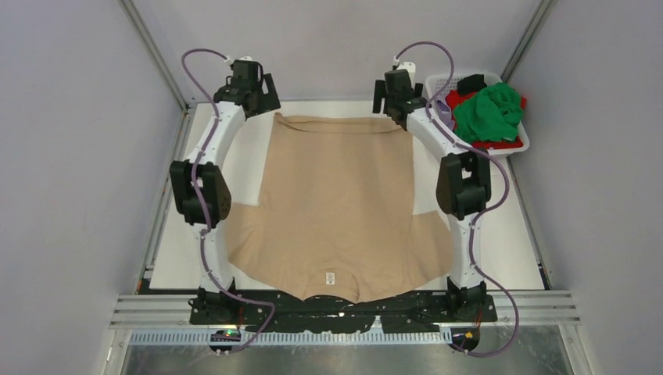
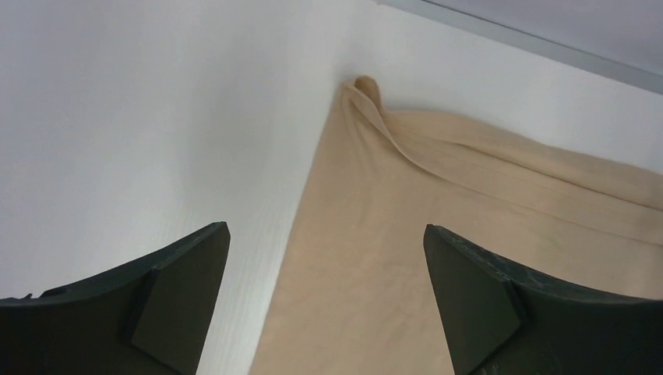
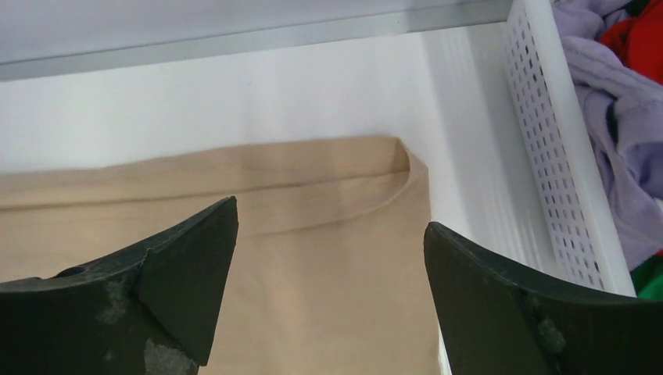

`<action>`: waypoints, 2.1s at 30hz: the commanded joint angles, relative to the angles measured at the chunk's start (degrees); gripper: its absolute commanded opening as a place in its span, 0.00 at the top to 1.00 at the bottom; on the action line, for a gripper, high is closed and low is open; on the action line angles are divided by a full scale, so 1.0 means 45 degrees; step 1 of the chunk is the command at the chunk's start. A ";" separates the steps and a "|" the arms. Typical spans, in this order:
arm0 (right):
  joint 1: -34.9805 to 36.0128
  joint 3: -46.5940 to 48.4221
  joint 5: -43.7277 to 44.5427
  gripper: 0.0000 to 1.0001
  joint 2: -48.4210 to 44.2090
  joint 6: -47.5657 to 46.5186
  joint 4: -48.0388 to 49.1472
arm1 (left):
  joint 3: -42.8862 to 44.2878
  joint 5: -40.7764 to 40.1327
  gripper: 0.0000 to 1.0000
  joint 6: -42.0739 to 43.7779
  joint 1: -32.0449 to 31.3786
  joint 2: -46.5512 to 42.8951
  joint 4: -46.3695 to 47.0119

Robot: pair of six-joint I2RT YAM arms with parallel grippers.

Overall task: Fold and stack the t-shirts
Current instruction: Flatten out the tshirt

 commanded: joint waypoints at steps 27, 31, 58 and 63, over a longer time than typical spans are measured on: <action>0.1216 -1.2910 -0.5783 0.05 -0.7030 0.1868 0.2218 | -1.5082 0.3717 0.00 -0.4743 -0.0800 -0.8307 0.1972; 0.1503 -1.3474 -0.6058 0.05 -0.7212 0.2031 0.1892 | -1.2633 0.3832 0.01 -0.4546 -0.0443 -0.5940 0.0895; 0.8305 -0.8169 -1.0593 0.04 -0.4468 0.0440 0.0770 | 0.2986 0.8379 0.00 -0.6410 -0.0577 0.3891 0.0467; 0.7006 -0.9306 -0.8586 0.04 -0.6127 0.0638 0.0648 | 0.2380 0.6635 0.01 -0.4514 -0.0575 0.1000 -0.1141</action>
